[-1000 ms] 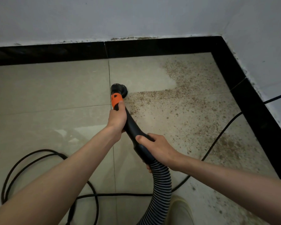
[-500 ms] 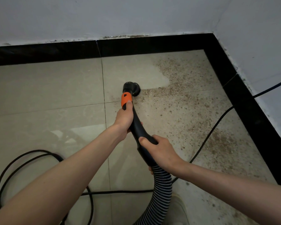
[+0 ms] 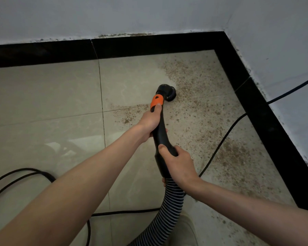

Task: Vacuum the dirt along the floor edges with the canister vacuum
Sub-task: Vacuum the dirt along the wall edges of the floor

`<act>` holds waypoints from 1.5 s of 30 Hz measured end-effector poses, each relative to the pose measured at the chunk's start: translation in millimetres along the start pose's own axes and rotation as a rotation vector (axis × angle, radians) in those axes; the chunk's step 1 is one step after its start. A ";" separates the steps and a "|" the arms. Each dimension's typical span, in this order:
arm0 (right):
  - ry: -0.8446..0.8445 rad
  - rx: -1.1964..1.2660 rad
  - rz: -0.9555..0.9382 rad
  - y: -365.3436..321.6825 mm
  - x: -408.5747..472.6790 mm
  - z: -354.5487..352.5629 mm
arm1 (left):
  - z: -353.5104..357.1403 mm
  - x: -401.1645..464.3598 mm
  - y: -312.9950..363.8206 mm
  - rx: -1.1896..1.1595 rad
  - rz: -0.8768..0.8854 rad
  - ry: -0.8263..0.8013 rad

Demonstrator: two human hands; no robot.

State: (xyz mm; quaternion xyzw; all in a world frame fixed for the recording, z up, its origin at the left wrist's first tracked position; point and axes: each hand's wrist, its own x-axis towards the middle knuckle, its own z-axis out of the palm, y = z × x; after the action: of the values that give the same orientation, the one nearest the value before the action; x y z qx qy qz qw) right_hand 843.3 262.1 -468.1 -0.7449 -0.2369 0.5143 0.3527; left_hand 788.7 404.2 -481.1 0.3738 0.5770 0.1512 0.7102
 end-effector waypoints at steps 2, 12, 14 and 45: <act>0.013 0.003 -0.003 1.4 2.6 0.3 | 2.3 2.8 0.8 0.014 0.001 -0.005; -0.145 0.055 0.008 -14.5 14.8 19.1 | -29.6 7.5 11.7 0.118 0.035 0.176; -0.224 0.059 0.013 -24.0 14.3 27.7 | -49.6 3.9 14.6 0.110 0.011 0.225; -0.636 -0.149 0.120 -49.6 -18.4 60.1 | -100.6 -67.2 3.1 -0.047 -0.068 0.351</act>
State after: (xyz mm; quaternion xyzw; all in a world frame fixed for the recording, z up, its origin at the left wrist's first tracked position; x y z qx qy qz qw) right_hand 781.1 297.5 -432.3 -0.5835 -0.3280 0.7220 0.1748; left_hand 676.2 398.7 -436.9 0.3052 0.7006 0.2035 0.6121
